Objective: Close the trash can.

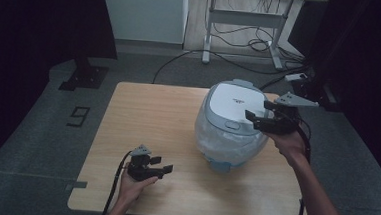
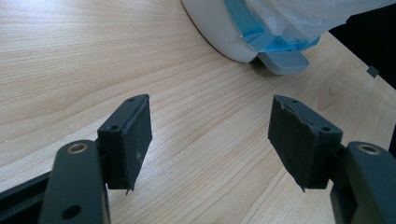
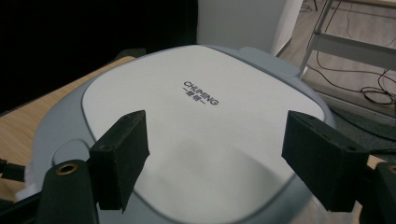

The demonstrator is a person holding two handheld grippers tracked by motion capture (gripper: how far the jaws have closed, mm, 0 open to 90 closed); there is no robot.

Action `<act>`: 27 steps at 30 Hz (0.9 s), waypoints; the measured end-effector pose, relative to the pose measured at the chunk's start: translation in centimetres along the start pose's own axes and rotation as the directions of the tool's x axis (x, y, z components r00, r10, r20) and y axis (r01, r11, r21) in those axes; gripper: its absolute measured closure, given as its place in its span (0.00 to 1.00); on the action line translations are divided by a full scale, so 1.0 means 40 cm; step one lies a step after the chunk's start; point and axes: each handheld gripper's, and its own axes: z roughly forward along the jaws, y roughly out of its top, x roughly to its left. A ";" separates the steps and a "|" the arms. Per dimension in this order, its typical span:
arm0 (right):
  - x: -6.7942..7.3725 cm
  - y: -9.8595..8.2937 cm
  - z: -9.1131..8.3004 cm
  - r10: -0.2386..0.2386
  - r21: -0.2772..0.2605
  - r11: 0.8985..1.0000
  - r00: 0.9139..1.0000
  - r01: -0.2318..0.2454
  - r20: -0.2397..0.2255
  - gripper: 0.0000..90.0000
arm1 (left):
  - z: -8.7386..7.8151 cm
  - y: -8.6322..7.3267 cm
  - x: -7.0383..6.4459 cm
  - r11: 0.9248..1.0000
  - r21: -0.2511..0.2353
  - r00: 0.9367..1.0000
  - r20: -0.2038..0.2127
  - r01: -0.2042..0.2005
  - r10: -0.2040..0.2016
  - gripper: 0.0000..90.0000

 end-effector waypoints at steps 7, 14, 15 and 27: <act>-0.024 -0.045 -0.087 0.035 -0.050 0.998 0.999 -0.036 -0.005 0.25 | 0.002 -0.001 0.005 1.000 -0.001 1.000 -0.012 -0.004 0.004 0.34; -0.053 -0.135 -0.148 0.066 -0.090 0.994 0.998 -0.066 0.001 0.25 | 0.004 -0.005 0.009 1.000 0.000 1.000 -0.027 -0.005 0.005 0.34; -0.056 -0.150 -0.155 0.073 -0.095 0.993 0.997 -0.072 0.003 0.25 | 0.006 -0.006 0.010 1.000 0.000 1.000 -0.029 -0.003 0.003 0.34; -0.084 -0.375 -0.147 0.210 -0.068 0.976 0.978 -0.208 0.020 0.27 | 0.005 -0.011 0.017 1.000 0.004 0.999 -0.049 -0.006 0.007 0.34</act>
